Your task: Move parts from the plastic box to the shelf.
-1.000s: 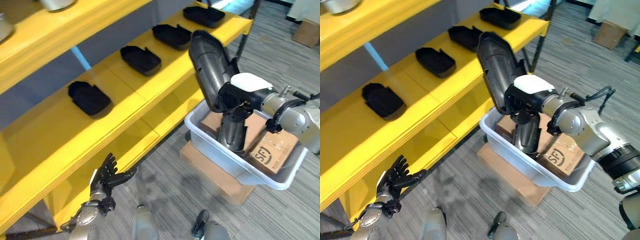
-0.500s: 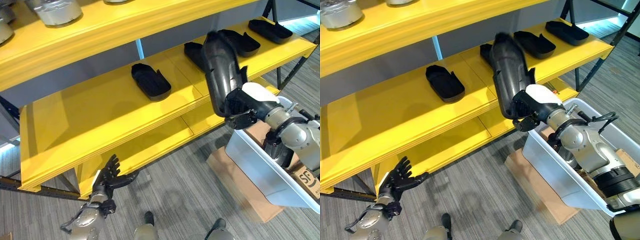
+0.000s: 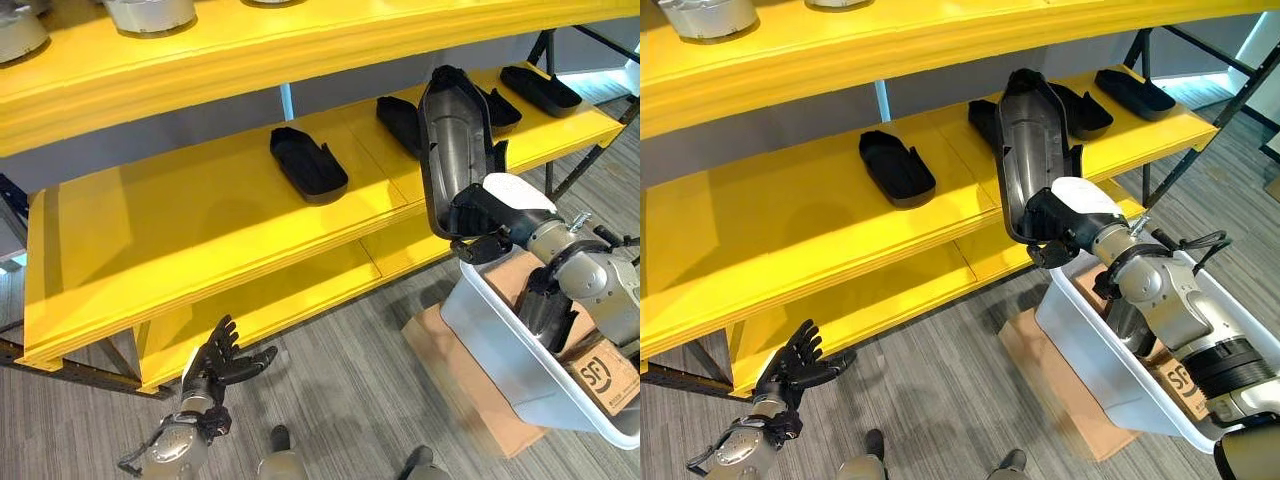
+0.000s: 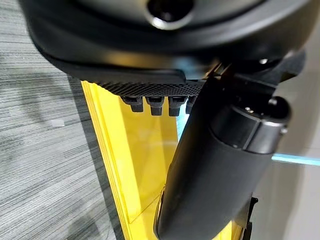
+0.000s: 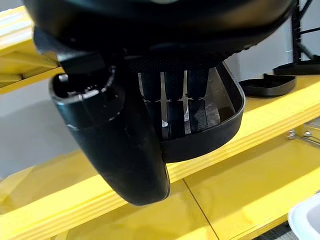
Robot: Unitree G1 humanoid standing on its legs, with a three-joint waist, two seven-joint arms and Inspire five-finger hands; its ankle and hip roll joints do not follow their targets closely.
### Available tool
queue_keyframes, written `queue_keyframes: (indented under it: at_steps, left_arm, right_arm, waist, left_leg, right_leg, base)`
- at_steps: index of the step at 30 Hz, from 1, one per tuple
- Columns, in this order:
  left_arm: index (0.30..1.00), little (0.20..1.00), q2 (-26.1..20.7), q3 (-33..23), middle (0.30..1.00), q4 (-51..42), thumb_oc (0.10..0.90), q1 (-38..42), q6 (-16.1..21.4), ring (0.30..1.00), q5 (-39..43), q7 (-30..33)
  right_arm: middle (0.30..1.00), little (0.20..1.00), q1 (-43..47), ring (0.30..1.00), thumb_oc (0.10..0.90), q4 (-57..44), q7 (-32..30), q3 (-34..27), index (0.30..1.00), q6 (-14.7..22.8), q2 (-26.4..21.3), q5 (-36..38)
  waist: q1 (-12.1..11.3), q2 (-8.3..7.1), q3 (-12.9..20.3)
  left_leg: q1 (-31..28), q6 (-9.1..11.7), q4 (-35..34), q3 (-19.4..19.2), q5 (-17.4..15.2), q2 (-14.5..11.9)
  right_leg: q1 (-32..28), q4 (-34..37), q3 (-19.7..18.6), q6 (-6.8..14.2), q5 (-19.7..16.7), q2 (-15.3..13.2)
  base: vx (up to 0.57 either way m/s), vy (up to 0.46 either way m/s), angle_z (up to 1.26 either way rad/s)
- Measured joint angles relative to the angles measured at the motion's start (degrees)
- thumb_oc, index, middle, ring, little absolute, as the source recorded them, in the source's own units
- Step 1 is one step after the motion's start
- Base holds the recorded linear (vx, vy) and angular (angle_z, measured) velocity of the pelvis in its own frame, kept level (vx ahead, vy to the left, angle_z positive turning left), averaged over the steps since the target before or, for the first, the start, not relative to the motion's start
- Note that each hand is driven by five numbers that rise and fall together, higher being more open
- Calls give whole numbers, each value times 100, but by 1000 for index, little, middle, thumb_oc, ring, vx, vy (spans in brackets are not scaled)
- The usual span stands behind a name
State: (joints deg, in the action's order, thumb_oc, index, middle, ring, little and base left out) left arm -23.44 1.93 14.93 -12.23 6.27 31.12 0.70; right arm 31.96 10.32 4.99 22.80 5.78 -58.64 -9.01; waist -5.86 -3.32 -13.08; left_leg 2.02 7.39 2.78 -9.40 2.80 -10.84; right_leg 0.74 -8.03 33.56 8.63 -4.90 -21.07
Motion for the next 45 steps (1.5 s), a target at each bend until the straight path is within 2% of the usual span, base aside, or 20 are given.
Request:
queue_keyframes:
  at_steps: [3,6,10,12,13,14,15,16,17,19,21,24,26,27,28,29,30,32,37,45]
  left_arm:
    - [1000,1000,-15,-1,1000,0,900,61,1,1000,0,2]
    - [1000,1000,-26,-12,1000,4,900,28,2,1000,0,32]
    - [1000,1000,-41,-7,1000,15,900,55,2,1000,-6,63]
    - [1000,1000,-63,-14,1000,60,900,192,2,1000,-15,126]
    - [1000,1000,-50,16,1000,220,900,368,-1,1000,-17,148]
    - [1000,1000,-69,17,1000,298,900,448,-1,1000,-21,166]
    - [1000,1000,-98,-4,1000,301,900,496,8,1000,-28,237]
    - [1000,1000,-147,-78,1000,322,900,564,5,1000,-46,315]
    - [1000,1000,-167,-103,1000,325,900,586,6,1000,-53,359]
    - [1000,1000,-165,-77,1000,307,900,670,8,1000,-56,359]
    - [1000,1000,-160,-28,1000,296,900,712,10,1000,-57,364]
    - [1000,1000,-113,76,1000,309,900,780,14,1000,-57,360]
    - [1000,1000,-33,130,1000,313,900,809,14,1000,-53,361]
    - [1000,1000,-31,126,1000,309,900,814,14,1000,-53,349]
    - [1000,1000,-4,108,1000,318,900,815,14,1000,-53,351]
    - [1000,1000,121,96,1000,346,900,793,9,1000,-45,373]
    - [1000,1000,224,121,1000,329,900,651,9,1000,-47,343]
    - [1000,1000,259,117,1000,334,900,626,-2,1000,-48,342]
    - [1000,1000,265,118,1000,271,900,643,-3,1000,-45,276]
    - [1000,1000,262,25,1000,271,900,649,-3,1000,-51,279]
  right_arm:
    - [300,300,33,300,400,158,0,2,300,2,16,0]
    - [300,300,72,300,400,332,-10,2,300,-22,149,0]
    - [300,300,30,300,400,395,-31,-4,300,-150,279,-158]
    - [300,300,-103,300,400,383,-35,-50,300,-199,270,-180]
    - [300,300,-235,300,400,378,-37,-72,300,-225,263,-214]
    - [300,300,-354,300,400,349,-43,-78,300,-224,295,-215]
    - [300,300,-461,300,400,307,-39,-82,300,-165,306,-212]
    - [300,300,-595,300,400,197,-32,-97,300,-85,325,-210]
    - [300,300,-703,300,400,94,-12,-97,300,-69,325,-209]
    - [300,300,-730,300,400,10,19,-118,300,15,313,-205]
    - [300,300,-726,300,400,-45,21,-123,300,7,303,-204]
    - [300,300,-709,300,400,-86,21,-127,300,10,215,-204]
    - [300,300,-709,300,400,-24,21,-135,300,3,173,-204]
    - [300,300,-709,300,400,-21,22,-135,300,-13,163,-204]
    - [300,300,-677,300,400,-11,21,-136,300,-16,155,-204]
    - [300,300,-615,300,400,61,20,-154,300,-20,172,-199]
    - [300,300,-482,300,400,152,22,-162,300,-67,158,-199]
    - [300,300,-442,300,400,232,30,-162,300,-85,157,-198]
    - [300,300,-373,300,400,356,25,-445,300,-120,23,-181]
    - [300,300,-182,300,400,347,43,-507,300,-66,-88,-142]
  waist:
    - [-165,-64,3]
    - [-294,-126,-4]
    - [-294,-167,-20]
    - [-178,-194,-34]
    - [68,-167,-41]
    - [155,-123,-49]
    - [140,-97,-65]
    - [188,-23,-124]
    - [275,-4,-137]
    - [423,21,-167]
    - [431,36,-194]
    - [528,63,-285]
    - [589,-26,-333]
    - [547,-132,-374]
    - [521,-213,-416]
    - [545,-96,-430]
    - [531,11,-439]
    - [557,17,-438]
    - [610,28,-429]
    - [568,38,-424]
  left_leg:
    - [188,-6,252,57,-114,-5]
    - [548,-68,871,139,-436,52]
    - [1034,-322,1680,293,-942,384]
    - [1253,-501,2003,520,-1029,641]
    - [1232,-706,1965,757,-1025,923]
    - [1123,-711,1743,904,-851,999]
    - [1025,-931,1558,1014,-863,1042]
    - [871,-1078,1266,1191,-721,1031]
    - [732,-1079,1013,1265,-553,1038]
    - [545,-1083,747,1378,-453,1170]
    - [459,-1102,685,1454,-467,1232]
    - [377,-1048,575,1667,-426,1251]
    - [324,-808,611,1924,-491,1303]
    - [249,-713,607,1984,-548,1336]
    - [169,-629,605,2053,-599,1353]
    - [155,-569,600,2083,-630,1190]
    - [53,-436,510,1964,-678,809]
    - [-158,-298,272,1876,-638,577]
    - [-336,-204,72,1806,-590,456]
    - [-403,-194,-12,1819,-579,509]
  right_leg:
    - [27,-4,30,4,-3,-7]
    - [83,-79,47,34,-25,-131]
    - [40,-229,18,136,-129,-513]
    - [6,-400,-476,72,-237,-695]
    - [140,-837,-1436,-189,-464,-832]
    - [414,-1219,-2233,-40,-341,-812]
    - [608,-1341,-2569,56,-36,-585]
    - [792,-1421,-2959,38,457,-19]
    - [859,-1396,-2905,-47,651,218]
    - [1051,-992,-2597,-65,713,530]
    - [1214,-647,-2521,-96,641,594]
    - [1220,134,-2538,3,153,649]
    - [855,816,-2699,-9,-225,714]
    - [578,968,-2683,-32,-333,721]
    - [421,1043,-2670,-62,-673,730]
    - [372,1012,-2588,-155,-615,890]
    - [327,945,-2455,-364,-454,1235]
    - [220,934,-2401,-452,-345,1439]
    - [164,915,-2440,-485,-265,1534]
    - [164,805,-2451,-432,-216,1454]
  base:
    - [-5,133,6]
    - [17,202,11]
    - [32,236,32]
    - [134,265,93]
    - [184,267,122]
    - [167,210,101]
    - [136,124,53]
    - [102,45,38]
    - [99,-7,51]
    - [91,-52,55]
    - [94,-103,30]
    - [86,-133,46]
    - [154,-279,64]
    - [130,-212,46]
    - [101,-139,42]
    - [187,-252,26]
    - [167,-226,13]
    - [140,-191,-2]
    - [61,-101,-7]
    - [13,-40,2]
